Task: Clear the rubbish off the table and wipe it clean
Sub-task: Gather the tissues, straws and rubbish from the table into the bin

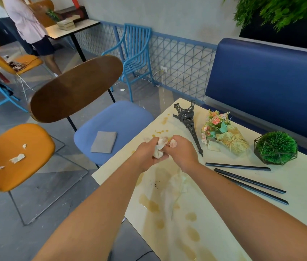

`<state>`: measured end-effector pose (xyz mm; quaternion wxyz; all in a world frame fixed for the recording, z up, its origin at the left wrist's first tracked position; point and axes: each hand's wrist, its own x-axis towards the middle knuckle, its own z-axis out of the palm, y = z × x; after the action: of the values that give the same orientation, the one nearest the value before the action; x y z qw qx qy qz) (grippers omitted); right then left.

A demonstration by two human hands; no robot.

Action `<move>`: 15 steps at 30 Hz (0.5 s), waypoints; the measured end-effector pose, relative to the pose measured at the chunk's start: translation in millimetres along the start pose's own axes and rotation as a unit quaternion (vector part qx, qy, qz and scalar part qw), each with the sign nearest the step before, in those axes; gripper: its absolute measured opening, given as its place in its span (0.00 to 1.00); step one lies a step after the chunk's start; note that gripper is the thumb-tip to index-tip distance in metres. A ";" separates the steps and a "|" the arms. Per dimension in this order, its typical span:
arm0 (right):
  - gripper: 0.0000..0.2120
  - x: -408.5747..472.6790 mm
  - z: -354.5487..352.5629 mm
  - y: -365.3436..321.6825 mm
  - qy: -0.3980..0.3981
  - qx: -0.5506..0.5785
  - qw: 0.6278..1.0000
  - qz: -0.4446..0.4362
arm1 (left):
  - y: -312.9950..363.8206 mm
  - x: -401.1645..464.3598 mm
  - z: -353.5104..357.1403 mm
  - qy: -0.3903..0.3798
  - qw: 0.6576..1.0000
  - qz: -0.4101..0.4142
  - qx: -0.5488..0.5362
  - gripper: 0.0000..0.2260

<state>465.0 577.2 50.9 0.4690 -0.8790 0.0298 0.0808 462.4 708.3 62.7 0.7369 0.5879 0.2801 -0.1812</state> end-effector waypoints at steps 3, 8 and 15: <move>0.17 -2.7 -2.4 5.8 -0.014 0.020 0.999 0.021 | -1.8 1.9 2.9 0.062 0.997 0.034 0.036 0.14; 0.13 -19.7 -10.7 18.3 -0.095 0.095 0.991 0.019 | -8.9 -10.5 13.6 0.092 0.994 0.039 0.054 0.15; 0.07 -50.2 -33.8 24.1 -0.054 0.084 0.995 0.005 | -21.5 -54.1 38.1 0.044 0.993 0.048 0.094 0.14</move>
<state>416.2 534.5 58.2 0.5419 -0.8305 0.0151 0.1280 415.1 662.8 85.9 0.6733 0.6747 0.2657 -0.1446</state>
